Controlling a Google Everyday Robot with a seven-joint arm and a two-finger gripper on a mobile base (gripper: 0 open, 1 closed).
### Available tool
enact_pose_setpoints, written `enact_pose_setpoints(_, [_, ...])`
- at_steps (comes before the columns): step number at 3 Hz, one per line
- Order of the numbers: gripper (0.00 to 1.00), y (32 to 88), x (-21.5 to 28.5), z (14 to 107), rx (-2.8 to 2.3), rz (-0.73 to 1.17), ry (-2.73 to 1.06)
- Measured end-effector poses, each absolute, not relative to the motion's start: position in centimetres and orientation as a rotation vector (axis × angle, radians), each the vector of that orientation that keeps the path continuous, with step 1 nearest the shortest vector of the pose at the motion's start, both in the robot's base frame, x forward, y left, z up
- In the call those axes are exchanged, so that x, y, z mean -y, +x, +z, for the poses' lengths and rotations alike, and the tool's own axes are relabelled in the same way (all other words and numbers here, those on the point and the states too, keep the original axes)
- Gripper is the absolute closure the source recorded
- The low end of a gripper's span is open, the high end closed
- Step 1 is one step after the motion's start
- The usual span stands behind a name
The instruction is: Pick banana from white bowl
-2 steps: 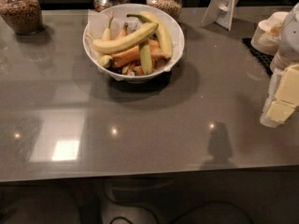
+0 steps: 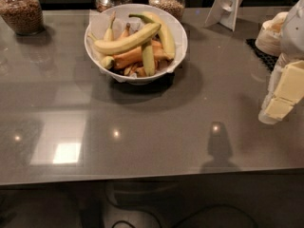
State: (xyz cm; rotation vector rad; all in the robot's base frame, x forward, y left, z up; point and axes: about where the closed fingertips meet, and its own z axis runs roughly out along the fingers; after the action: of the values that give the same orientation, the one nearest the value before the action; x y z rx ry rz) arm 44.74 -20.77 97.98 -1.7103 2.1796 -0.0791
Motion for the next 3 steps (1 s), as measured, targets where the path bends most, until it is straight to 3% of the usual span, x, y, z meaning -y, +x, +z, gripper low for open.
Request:
enact_pose_setpoints(1, [0.0,47.7,17.9,98.7,-2.034,-0.025,-1.679])
enact_pose_setpoints(3, [0.0,55.9,7.5,101.0,-1.642,0.038,-1.734])
